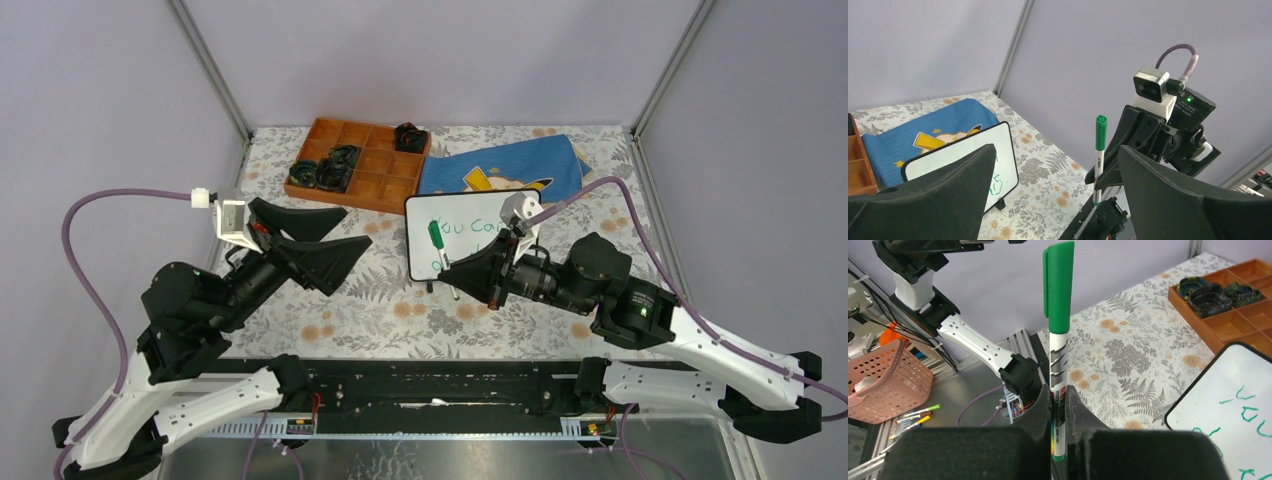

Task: Write a sentence on the whiteboard
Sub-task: Close the whiteboard marker at the center of the board, then place the whiteboard marker at the center of the board.

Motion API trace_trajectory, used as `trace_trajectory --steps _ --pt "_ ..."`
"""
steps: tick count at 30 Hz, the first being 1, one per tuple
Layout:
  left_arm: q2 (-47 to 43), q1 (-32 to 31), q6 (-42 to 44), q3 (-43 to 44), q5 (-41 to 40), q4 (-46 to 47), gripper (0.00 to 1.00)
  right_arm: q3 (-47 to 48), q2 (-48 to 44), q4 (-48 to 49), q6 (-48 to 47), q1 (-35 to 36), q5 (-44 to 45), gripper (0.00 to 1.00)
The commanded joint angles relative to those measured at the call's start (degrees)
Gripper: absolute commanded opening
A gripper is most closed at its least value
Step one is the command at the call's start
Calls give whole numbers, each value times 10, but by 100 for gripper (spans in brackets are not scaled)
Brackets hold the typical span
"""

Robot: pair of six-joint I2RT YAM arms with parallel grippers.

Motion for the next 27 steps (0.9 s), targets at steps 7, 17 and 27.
trace_trajectory --steps 7,17,27 --pt "61 -2 -57 -55 163 72 99 -58 -5 130 54 -2 39 0" --pt "107 -2 -72 -55 175 79 75 -59 18 182 65 -2 33 0" --pt "115 -3 -89 -69 171 127 53 -62 25 190 69 -2 19 0"
